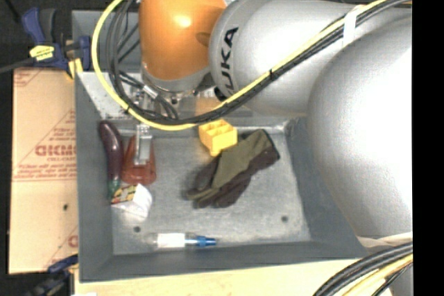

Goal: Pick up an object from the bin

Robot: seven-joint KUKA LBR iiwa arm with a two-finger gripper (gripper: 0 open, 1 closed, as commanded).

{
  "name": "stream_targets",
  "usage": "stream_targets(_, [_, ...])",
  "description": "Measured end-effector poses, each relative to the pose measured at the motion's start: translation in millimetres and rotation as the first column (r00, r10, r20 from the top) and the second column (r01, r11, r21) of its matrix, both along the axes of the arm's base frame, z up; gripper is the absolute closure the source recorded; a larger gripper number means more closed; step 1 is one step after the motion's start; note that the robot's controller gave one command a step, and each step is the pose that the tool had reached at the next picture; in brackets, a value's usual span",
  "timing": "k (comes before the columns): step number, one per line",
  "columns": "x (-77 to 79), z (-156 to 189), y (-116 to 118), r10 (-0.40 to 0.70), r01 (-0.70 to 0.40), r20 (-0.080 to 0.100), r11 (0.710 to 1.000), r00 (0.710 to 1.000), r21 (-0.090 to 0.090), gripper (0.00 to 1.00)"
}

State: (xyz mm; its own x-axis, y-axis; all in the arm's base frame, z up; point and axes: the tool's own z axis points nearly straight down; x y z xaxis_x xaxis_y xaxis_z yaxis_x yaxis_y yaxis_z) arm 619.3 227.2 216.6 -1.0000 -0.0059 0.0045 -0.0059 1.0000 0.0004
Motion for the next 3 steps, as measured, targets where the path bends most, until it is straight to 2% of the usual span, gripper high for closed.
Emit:
stream_targets(1, [1.0,5.3,-1.4,-0.004,0.004,0.007,1.000,1.000,0.001,0.00])
stream_targets(2, [-16.8,3.1,-27.5,0.109,-0.109,0.008,0.994,0.994,0.003,0.00])
stream_targets(3, [-47.3,-0.8,-89.1,0.261,-0.261,0.002,0.965,0.965,-0.001,0.00])
